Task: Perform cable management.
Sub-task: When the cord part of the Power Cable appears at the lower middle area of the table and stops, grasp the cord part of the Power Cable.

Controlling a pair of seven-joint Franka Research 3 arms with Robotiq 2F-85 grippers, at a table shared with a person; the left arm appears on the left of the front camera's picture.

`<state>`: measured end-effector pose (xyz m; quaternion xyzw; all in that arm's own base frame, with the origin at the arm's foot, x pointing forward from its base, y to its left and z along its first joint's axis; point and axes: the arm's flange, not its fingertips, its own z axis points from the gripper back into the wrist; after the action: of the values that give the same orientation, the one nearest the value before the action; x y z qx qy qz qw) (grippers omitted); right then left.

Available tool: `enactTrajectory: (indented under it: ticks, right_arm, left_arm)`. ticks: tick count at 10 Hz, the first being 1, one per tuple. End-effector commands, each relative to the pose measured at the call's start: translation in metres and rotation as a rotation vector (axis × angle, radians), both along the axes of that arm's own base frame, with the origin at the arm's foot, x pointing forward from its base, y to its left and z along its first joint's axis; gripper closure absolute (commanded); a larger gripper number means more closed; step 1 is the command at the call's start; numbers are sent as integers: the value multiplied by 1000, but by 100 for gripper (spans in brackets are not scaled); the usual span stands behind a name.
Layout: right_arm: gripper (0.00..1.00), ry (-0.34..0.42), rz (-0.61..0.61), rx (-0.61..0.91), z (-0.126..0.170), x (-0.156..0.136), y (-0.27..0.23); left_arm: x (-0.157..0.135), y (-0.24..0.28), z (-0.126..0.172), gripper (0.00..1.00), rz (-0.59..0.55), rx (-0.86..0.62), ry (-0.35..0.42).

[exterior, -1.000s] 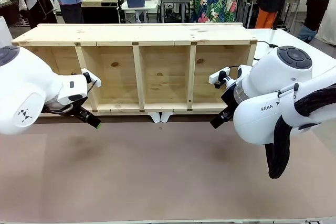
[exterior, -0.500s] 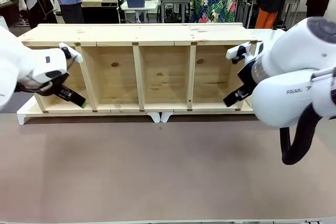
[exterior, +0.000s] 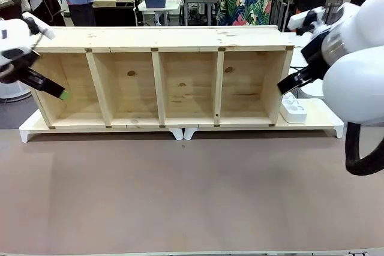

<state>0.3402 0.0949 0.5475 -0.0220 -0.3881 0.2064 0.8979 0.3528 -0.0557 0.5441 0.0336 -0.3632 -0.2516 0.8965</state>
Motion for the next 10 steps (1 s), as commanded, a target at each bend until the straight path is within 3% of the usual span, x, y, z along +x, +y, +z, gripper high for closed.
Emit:
enactTrajectory:
  ticks: [1,4,8,9,10]
  right_arm:
    - [0,-73,-55,6,-57,-106,-42]
    - [0,-137,-74,54,-55,-142,-62]
    - [0,-67,-60,143,-65,-145,-72]
    - [0,-56,-38,147,-65,-144,-71]
    - [0,-73,-80,108,76,-85,-62]
  left_arm:
    - [-120,42,-68,0,-3,11,-76]
    - [-158,76,-66,0,1,-42,-168]
    - [-159,93,-80,0,-18,-80,-130]
    - [-89,109,77,0,3,-95,-144]
    - [-89,109,77,0,3,-95,-144]
